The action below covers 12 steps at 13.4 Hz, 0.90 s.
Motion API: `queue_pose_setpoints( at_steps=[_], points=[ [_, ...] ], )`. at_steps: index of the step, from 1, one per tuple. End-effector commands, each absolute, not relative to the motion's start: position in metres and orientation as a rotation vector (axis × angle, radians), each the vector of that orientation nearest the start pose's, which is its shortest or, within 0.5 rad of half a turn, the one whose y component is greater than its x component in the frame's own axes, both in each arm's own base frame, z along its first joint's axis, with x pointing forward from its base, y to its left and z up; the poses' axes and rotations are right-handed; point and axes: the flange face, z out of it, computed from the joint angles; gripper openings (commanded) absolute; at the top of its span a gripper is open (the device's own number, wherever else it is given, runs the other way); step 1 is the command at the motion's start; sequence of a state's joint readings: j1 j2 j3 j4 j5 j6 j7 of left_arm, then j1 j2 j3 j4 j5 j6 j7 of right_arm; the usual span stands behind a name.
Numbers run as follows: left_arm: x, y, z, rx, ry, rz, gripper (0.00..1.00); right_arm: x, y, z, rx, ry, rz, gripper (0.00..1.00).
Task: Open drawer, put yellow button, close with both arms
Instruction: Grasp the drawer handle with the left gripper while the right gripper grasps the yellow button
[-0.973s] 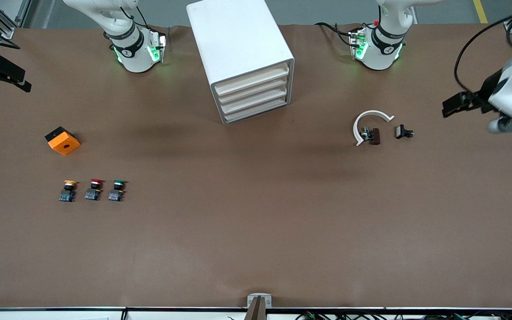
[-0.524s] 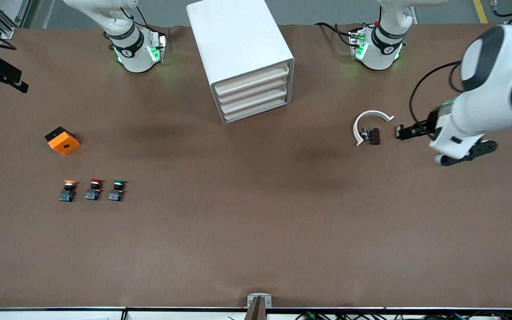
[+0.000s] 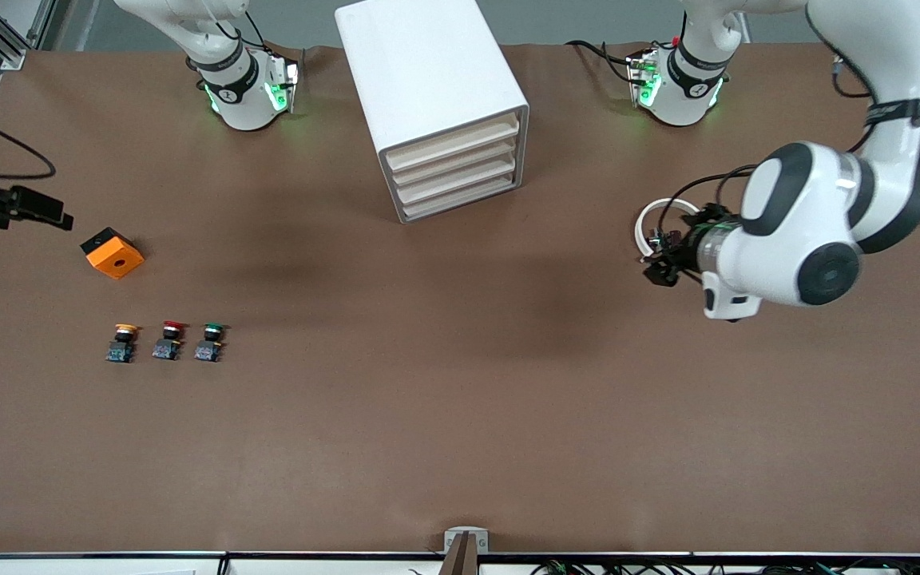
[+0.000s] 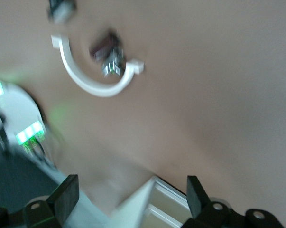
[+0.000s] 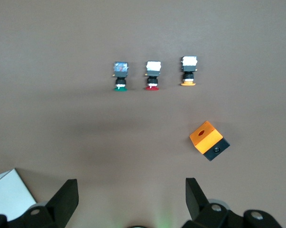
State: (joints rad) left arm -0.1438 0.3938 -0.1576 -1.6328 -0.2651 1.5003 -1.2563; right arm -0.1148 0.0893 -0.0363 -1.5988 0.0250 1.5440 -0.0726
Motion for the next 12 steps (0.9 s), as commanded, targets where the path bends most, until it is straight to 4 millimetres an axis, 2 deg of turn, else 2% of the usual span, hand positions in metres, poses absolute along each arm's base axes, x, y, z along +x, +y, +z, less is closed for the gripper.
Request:
queue_pose_setpoints(
  at_steps=[1, 3, 4, 5, 6, 8, 11, 12],
  points=[
    [0.585, -0.232, 0.333, -2.173, -1.72, 1.042, 1.0, 0.581, -0.123, 0.546, -3.091, 0.21, 0.167, 1.0],
    [0.584, -0.245, 0.314, -1.885, -1.897, 1.037, 1.0, 0.59, -0.145, 0.505, -3.077, 0.282, 0.232, 1.0],
    [0.573, -0.266, 0.312, -1.832, -1.899, 1.034, 1.0, 0.593, -0.156, 0.487, -3.079, 0.305, 0.202, 1.0],
    [0.564, -0.28, 0.307, -1.716, -1.919, 1.14, 1.0, 0.592, -0.164, 0.468, -3.082, 0.315, 0.178, 1.0],
    [0.555, -0.3, 0.293, -1.581, -1.905, 1.282, 1.0, 0.591, -0.167, 0.452, -3.084, 0.324, 0.159, 1.0],
    [0.541, -0.326, 0.286, -1.512, -1.843, 1.379, 1.0, 0.594, -0.168, 0.423, -3.095, 0.326, 0.099, 1.0],
    [0.498, -0.39, 0.267, -1.396, -1.771, 1.345, 1.0, 0.601, -0.17, 0.37, -3.109, 0.33, 0.013, 1.0],
    [0.492, -0.399, 0.265, -1.355, -1.772, 1.334, 1.0, 0.603, -0.17, 0.347, -3.116, 0.328, -0.036, 1.0]
  ],
)
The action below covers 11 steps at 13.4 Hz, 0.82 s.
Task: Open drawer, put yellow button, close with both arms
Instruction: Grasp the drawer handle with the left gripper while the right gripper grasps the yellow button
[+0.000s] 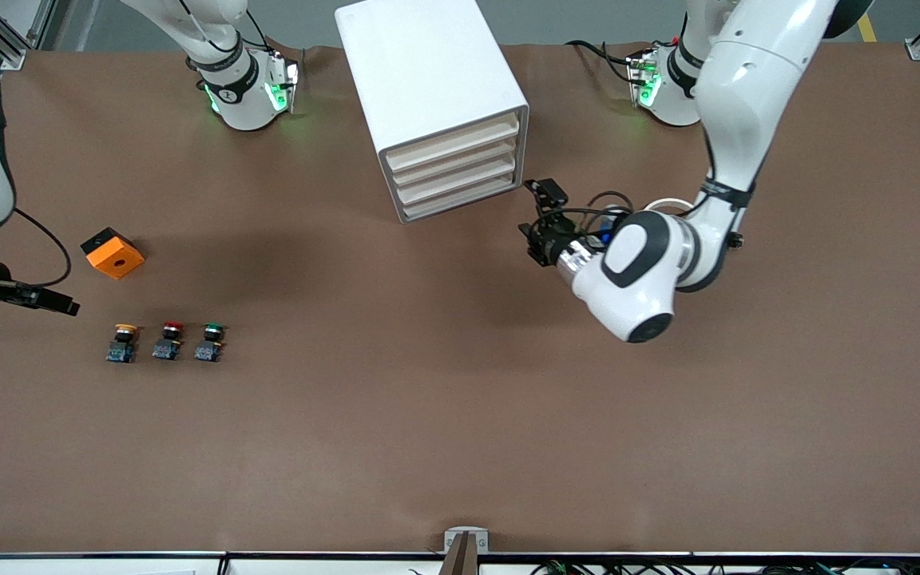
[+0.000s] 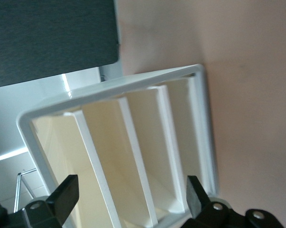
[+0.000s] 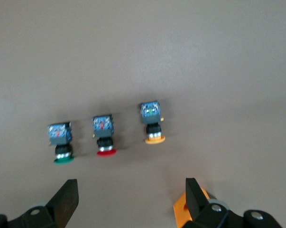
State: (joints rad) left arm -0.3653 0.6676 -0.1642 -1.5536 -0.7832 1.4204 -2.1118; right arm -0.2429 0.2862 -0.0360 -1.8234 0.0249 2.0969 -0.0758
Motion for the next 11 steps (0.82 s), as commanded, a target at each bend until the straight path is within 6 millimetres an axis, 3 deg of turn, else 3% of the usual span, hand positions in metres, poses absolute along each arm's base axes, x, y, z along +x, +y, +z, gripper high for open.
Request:
queue_pose_setpoints(
  at_steps=[1, 3, 6, 8, 10, 11],
  points=[
    [0.49, -0.403, 0.257, 1.866, 2.534, -1.948, 1.0, 0.604, -0.171, 0.327, -3.122, 0.322, -0.074, 1.0],
    [0.479, -0.42, 0.252, 1.781, 2.572, -2.046, 0.94, 0.606, -0.177, 0.293, -3.136, 0.277, -0.125, 1.0],
    [0.444, -0.454, 0.241, 1.842, 2.65, -2.052, 0.9, 0.61, -0.181, 0.254, -3.144, 0.28, -0.174, 1.0],
    [0.44, -0.456, 0.237, 1.814, 2.678, -2.106, 0.78, 0.61, -0.183, 0.234, -3.15, 0.264, -0.193, 1.0],
    [0.439, -0.458, 0.239, 1.773, 2.688, -2.153, 0.78, 0.608, -0.189, 0.215, -3.158, 0.226, -0.199, 1.0],
    [0.438, -0.459, 0.239, 1.768, 2.702, -2.158, 0.72, 0.608, -0.19, 0.204, -3.162, 0.211, -0.208, 1.0]
  ],
)
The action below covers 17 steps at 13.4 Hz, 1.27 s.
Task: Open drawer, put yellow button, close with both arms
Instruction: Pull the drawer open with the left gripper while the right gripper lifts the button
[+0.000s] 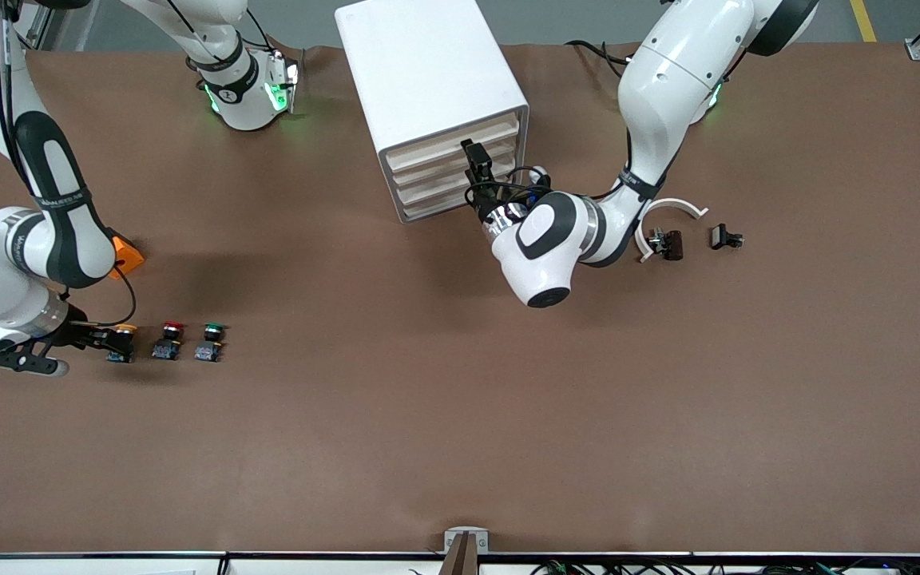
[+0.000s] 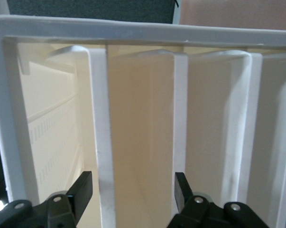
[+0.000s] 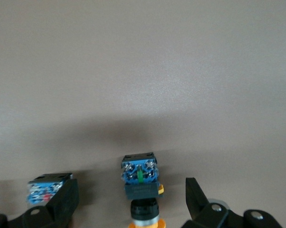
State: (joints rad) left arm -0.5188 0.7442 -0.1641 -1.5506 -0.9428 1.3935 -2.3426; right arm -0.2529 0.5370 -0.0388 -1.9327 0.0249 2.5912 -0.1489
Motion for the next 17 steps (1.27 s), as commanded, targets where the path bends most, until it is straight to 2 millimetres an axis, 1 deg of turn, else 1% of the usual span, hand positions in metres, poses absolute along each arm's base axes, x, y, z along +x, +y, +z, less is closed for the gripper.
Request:
queue_pose_setpoints(
  at_steps=[1, 2, 5, 7, 8, 9, 10, 11, 12, 13, 15, 17],
  points=[
    [0.436, -0.46, 0.241, -1.089, -1.661, 1.328, 0.72, 0.605, -0.194, 0.189, -3.164, 0.214, -0.217, 1.0],
    [0.43, -0.465, 0.241, -1.092, -1.648, 1.319, 0.7, 0.602, -0.195, 0.182, -3.166, 0.219, -0.226, 1.0],
    [0.416, -0.478, 0.242, -1.105, -1.623, 1.313, 0.44, 0.599, -0.189, 0.174, -3.164, 0.212, -0.217, 1.0],
    [0.416, -0.479, 0.243, -1.099, -1.621, 1.325, 0.1, 0.599, -0.19, 0.174, -3.162, 0.222, -0.207, 1.0],
    [0.42, -0.477, 0.244, -1.093, -1.627, 1.332, 0.0, 0.598, -0.191, 0.173, -3.161, 0.224, -0.198, 1.0],
    [0.429, -0.47, 0.249, -1.073, -1.652, 1.329, 0.0, 0.598, -0.191, 0.173, -3.161, 0.229, -0.198, 1.0],
    [0.441, -0.46, 0.251, -1.047, -1.678, 1.338, 0.0, 0.598, -0.191, 0.174, -3.161, 0.227, -0.198, 0.78],
    [0.458, -0.449, 0.256, -1.04, -1.705, 1.364, 0.0, 0.597, -0.19, 0.173, -3.157, 0.233, -0.172, 0.64],
    [0.472, -0.44, 0.26, -1.036, -1.725, 1.387, 0.0, 0.596, -0.19, 0.173, -3.149, 0.24, -0.124, 0.19],
    [0.479, -0.435, 0.261, -1.031, -1.734, 1.408, 0.0, 0.601, -0.185, 0.177, -3.14, 0.239, -0.092, 0.0],
    [0.503, -0.418, 0.266, -1.023, -1.773, 1.445, 0.0, 0.61, -0.184, 0.188, -3.125, 0.279, -0.034, 0.0],
    [0.53, -0.392, 0.27, -1.023, -1.822, 1.5, 0.0, 0.617, -0.184, 0.2, -3.11, 0.283, 0.047, 0.0]
  ],
)
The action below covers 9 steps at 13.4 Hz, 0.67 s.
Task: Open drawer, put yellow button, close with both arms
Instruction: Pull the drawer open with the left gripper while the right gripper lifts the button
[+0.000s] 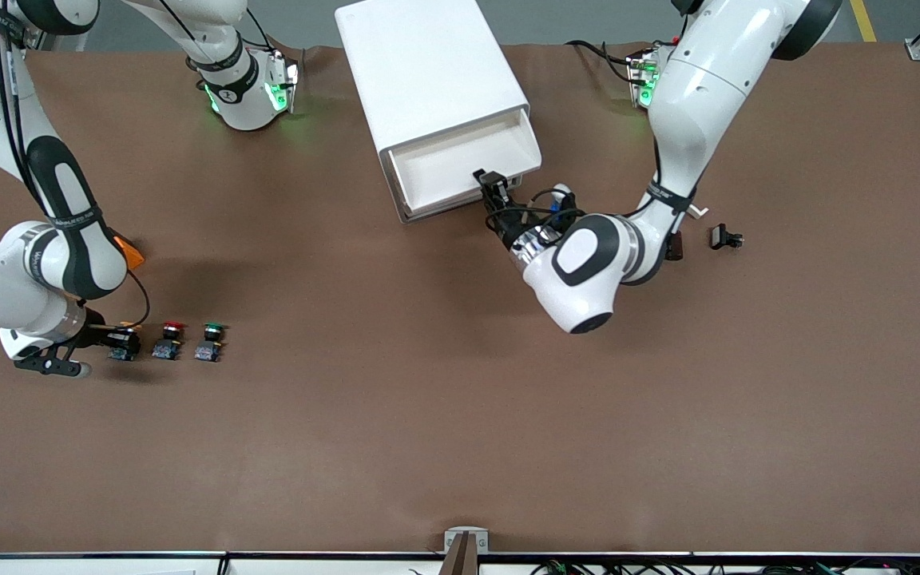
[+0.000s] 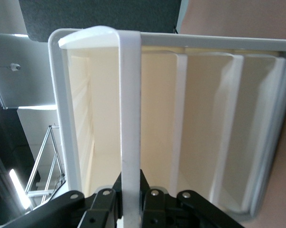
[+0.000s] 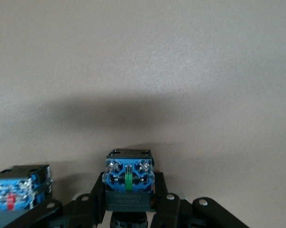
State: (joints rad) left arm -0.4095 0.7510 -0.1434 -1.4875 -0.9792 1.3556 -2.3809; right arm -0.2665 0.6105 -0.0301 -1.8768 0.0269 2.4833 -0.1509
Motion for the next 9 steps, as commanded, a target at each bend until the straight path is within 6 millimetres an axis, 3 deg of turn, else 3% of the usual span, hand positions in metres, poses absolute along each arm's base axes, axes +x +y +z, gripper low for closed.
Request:
queue_pose_setpoints(
  at_steps=[1, 3, 4, 5, 7, 9],
  points=[
    [0.542, -0.38, 0.272, -1.023, -1.848, 1.526, 0.0, 0.619, -0.181, 0.208, -3.104, 0.282, 0.075, 0.0],
    [0.554, -0.373, 0.274, -1.032, -1.878, 1.558, 0.0, 0.623, -0.172, 0.233, -3.092, 0.291, 0.125, 0.0],
    [0.556, -0.373, 0.275, -1.049, -1.882, 1.567, 0.24, 0.624, -0.157, 0.252, -3.086, 0.343, 0.153, 0.0],
    [0.558, -0.374, 0.277, -1.06, -1.887, 1.571, 0.99, 0.623, -0.134, 0.273, -3.077, 0.39, 0.21, 0.0],
    [0.565, -0.372, 0.286, -1.075, -1.902, 1.576, 1.0, 0.62, -0.094, 0.313, -3.066, 0.491, 0.272, 0.0],
    [0.583, -0.355, 0.297, -1.09, -1.947, 1.586, 1.0, 0.614, -0.053, 0.354, -3.052, 0.604, 0.3, 0.0]
  ],
)
